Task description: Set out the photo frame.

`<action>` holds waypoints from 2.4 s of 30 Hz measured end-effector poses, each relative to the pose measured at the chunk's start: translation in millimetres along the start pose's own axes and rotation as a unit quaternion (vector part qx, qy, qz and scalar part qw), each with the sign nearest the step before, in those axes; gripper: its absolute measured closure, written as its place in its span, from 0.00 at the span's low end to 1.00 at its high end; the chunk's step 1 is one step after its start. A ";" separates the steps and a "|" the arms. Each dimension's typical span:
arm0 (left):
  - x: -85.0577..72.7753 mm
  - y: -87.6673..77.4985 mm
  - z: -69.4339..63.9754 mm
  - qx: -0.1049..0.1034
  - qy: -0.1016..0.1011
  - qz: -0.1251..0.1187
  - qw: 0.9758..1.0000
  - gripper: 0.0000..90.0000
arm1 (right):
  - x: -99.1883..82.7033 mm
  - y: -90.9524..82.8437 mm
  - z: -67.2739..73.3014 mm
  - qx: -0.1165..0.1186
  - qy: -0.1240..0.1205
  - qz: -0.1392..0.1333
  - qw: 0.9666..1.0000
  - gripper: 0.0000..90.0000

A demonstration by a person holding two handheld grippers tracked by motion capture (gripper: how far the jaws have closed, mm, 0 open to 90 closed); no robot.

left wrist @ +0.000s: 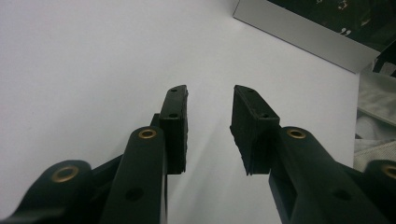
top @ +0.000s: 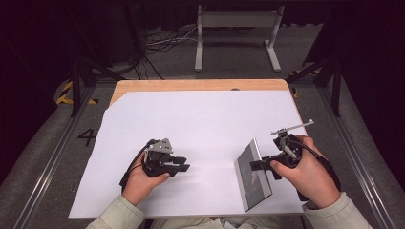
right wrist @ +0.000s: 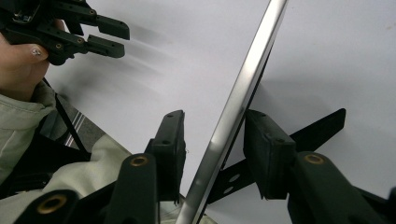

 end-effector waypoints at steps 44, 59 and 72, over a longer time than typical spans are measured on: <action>-0.9 3.4 -0.5 -0.002 0.002 0.003 1.000 0.75 | 9.2 -13.1 5.2 -0.063 -0.037 0.005 0.997 0.94; -7.4 -4.1 0.5 0.006 -0.013 0.000 1.000 0.75 | 28.9 -14.8 9.4 -0.059 -0.106 0.018 0.992 0.94; -10.3 -8.7 2.8 0.013 -0.018 -0.004 1.000 0.75 | 55.9 -6.7 14.6 -0.040 -0.196 0.048 0.979 0.94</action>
Point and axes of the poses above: each handheld gripper's, and its own axes: y roughly forward along the jaws, x roughly out of its top, z roughly to its left, the point moved 2 cm from there along y, roughly forward along the jaws, and after that the axes turned 3 degrees about x, right-handed, at the moved point
